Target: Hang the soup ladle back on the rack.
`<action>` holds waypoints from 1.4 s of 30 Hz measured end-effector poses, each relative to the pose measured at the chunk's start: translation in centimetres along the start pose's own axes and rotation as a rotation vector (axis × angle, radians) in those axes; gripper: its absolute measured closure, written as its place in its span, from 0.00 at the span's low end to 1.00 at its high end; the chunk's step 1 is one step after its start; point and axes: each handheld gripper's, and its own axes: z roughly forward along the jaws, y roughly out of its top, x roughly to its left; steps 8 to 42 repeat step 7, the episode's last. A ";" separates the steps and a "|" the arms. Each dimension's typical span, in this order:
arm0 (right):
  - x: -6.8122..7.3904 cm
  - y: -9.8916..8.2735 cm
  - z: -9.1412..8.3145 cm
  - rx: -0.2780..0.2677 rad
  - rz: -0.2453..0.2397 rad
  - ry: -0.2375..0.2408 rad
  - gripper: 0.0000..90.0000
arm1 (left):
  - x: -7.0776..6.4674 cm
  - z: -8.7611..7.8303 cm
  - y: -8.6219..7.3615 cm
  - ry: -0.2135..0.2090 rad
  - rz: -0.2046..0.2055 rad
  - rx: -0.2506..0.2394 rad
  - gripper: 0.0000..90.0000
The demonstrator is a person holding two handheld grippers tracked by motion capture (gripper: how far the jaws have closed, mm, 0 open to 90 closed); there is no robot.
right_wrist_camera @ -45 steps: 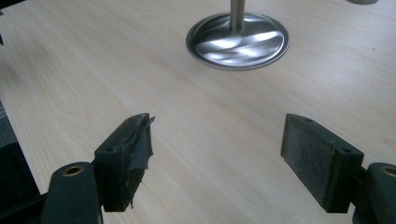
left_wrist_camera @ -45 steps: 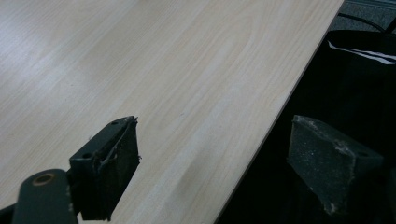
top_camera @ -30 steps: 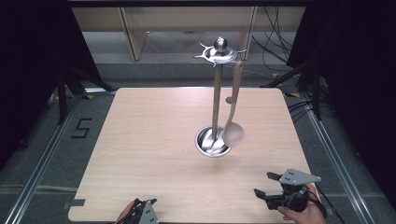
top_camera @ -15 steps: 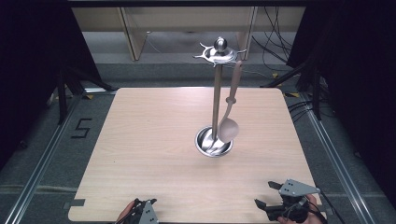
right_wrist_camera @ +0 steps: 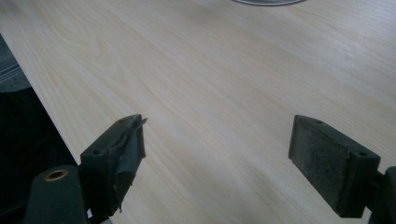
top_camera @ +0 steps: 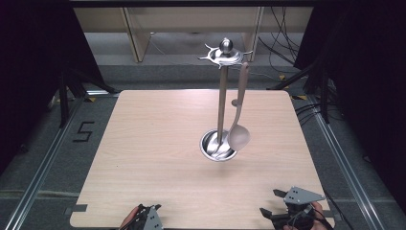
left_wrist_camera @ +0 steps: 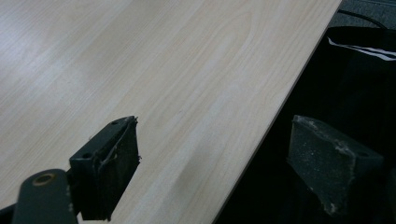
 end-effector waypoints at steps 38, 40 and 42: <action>-0.3 -0.1 0.2 0.000 -0.005 -0.012 0.21 | -0.1 -0.1 0.1 -0.015 -0.002 -0.009 0.17; -0.3 -0.1 0.2 0.000 -0.005 -0.012 0.21 | -0.1 -0.1 0.1 -0.015 -0.002 -0.009 0.17; -0.3 -0.1 0.2 0.000 -0.005 -0.012 0.21 | -0.1 -0.1 0.1 -0.015 -0.002 -0.009 0.17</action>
